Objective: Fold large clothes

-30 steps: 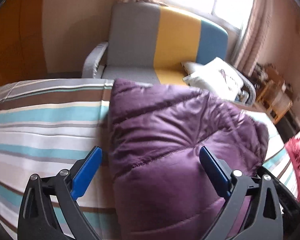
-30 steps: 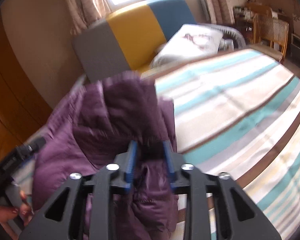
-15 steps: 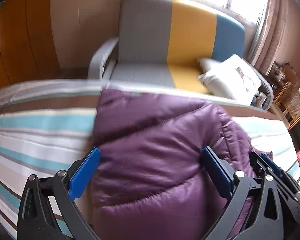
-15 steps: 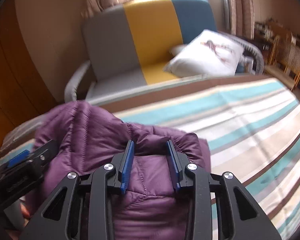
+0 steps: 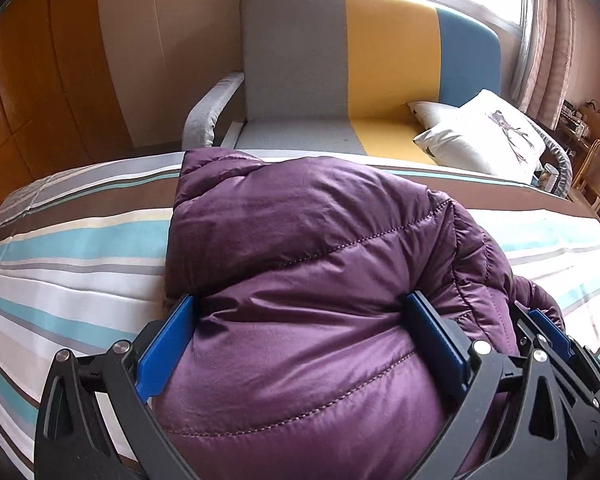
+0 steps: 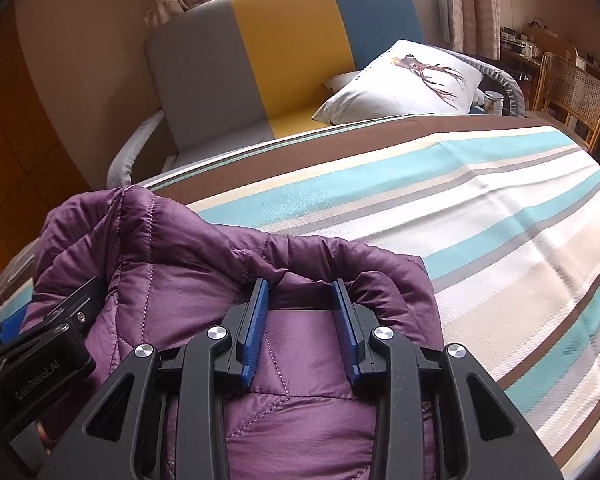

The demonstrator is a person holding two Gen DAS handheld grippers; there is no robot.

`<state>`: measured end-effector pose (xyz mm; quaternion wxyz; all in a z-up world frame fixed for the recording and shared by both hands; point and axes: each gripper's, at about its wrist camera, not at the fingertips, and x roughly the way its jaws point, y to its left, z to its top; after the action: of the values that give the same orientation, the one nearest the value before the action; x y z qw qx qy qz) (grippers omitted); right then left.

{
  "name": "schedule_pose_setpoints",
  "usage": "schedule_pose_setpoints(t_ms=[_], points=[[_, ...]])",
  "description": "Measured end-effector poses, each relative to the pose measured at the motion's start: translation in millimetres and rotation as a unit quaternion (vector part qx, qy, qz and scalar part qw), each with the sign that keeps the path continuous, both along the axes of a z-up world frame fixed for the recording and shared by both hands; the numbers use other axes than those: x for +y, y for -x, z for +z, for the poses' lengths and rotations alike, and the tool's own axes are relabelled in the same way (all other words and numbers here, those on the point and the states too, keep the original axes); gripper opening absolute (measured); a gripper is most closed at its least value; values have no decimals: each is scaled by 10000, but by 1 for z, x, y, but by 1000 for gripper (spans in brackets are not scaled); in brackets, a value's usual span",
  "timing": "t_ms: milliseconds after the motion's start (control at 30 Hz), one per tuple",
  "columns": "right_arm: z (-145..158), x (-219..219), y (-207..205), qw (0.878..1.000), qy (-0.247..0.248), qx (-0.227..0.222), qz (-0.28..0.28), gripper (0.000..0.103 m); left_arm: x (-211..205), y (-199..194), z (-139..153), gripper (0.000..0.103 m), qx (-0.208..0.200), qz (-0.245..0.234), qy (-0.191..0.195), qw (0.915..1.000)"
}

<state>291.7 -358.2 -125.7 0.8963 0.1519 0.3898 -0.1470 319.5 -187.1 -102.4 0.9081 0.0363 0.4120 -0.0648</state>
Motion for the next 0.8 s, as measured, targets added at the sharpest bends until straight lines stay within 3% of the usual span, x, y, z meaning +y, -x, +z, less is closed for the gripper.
schedule_pose_setpoints(t_ms=[267,367,533,800], points=[[8,5,4,9999,95,-90,28,33,21,26,16,101,-70,-25,271,9996],[22,7,19,9990,49,-410,140,33,30,42,22,101,-120,-62,358,9993],[46,21,50,9970,154,-660,377,33,39,73,29,101,-494,-236,303,9980],[25,37,57,9955,638,-557,422,33,34,85,18,101,-722,-419,212,9963]])
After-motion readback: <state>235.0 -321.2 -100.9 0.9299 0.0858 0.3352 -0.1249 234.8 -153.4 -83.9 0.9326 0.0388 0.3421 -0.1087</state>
